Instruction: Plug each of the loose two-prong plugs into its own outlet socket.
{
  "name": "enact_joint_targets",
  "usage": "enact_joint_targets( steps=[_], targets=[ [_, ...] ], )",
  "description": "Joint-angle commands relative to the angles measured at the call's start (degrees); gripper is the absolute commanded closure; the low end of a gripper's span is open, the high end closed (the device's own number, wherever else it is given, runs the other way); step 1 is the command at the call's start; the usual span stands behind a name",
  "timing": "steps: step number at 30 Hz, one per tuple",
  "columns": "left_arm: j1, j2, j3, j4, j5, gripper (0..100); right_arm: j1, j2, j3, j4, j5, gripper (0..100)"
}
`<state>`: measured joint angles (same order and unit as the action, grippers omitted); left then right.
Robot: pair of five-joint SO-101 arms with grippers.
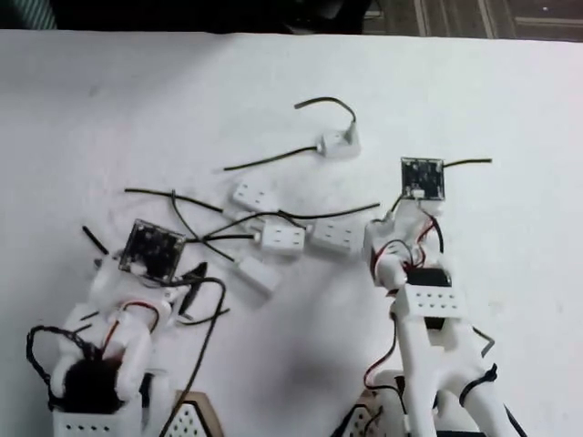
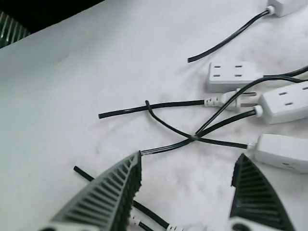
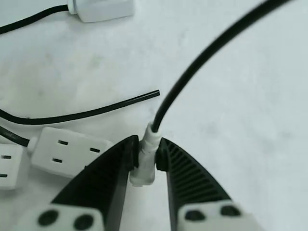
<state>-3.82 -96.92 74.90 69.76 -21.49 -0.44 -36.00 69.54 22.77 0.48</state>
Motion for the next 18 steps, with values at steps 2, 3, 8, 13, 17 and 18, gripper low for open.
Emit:
enact_joint_targets(
  steps=[2, 3, 8, 13, 17, 18],
  targets=[
    [5.8, 20.8, -14.2, -2.1, -0.5, 70, 1.3, -0.7, -0.6, 0.2, -0.7, 98.2],
    [6.8, 24.9, -16.9, -2.4, -0.7, 70, 1.3, -0.7, -0.6, 0.3, -2.4, 98.2],
    [12.5, 43.0, -27.3, -4.7, -2.6, 70, 1.3, -0.7, -0.3, 0.4, -8.7, 98.2],
    [18.0, 57.7, -33.4, -7.9, -8.8, 69, 4.3, -0.7, -0.2, 0.4, -9.7, 98.2],
    [20.1, 69.0, -38.9, -9.0, -13.8, 69, 5.0, -0.7, -0.2, 0.4, -9.8, 98.2],
    [20.5, 71.9, -40.6, -8.7, -15.4, 69, 4.9, -0.7, -0.2, 0.4, -10.5, 98.2]
  ],
)
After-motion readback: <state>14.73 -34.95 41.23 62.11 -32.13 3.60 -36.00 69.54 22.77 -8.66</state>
